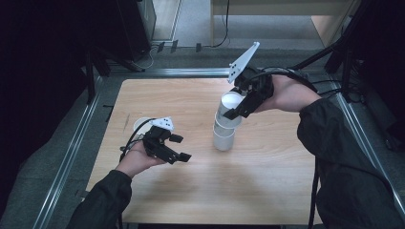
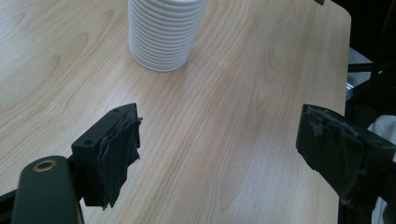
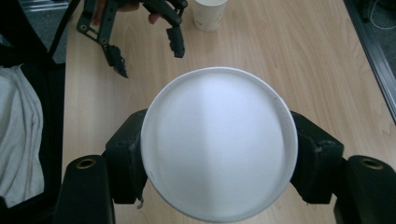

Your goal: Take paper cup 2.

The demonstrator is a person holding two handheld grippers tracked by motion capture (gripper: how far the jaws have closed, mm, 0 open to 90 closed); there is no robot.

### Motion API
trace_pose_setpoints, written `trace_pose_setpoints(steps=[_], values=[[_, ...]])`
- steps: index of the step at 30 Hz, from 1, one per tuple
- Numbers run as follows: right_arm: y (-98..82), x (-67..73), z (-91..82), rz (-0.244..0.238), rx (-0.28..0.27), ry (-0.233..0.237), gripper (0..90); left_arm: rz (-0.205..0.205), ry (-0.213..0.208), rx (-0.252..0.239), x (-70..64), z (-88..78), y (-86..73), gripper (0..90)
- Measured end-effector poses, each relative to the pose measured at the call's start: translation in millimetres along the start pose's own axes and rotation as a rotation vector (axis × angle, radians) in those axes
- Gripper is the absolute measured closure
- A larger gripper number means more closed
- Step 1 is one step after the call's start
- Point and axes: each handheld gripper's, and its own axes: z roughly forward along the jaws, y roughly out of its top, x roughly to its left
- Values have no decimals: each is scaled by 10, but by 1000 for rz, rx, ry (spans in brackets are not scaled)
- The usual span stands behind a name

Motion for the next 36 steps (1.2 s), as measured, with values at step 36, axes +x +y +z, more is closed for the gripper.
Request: trace_pose_setpoints(steps=[36], values=[[-763, 500, 743, 63, -130, 95, 325, 74, -58, -26, -133, 73, 27, 177]])
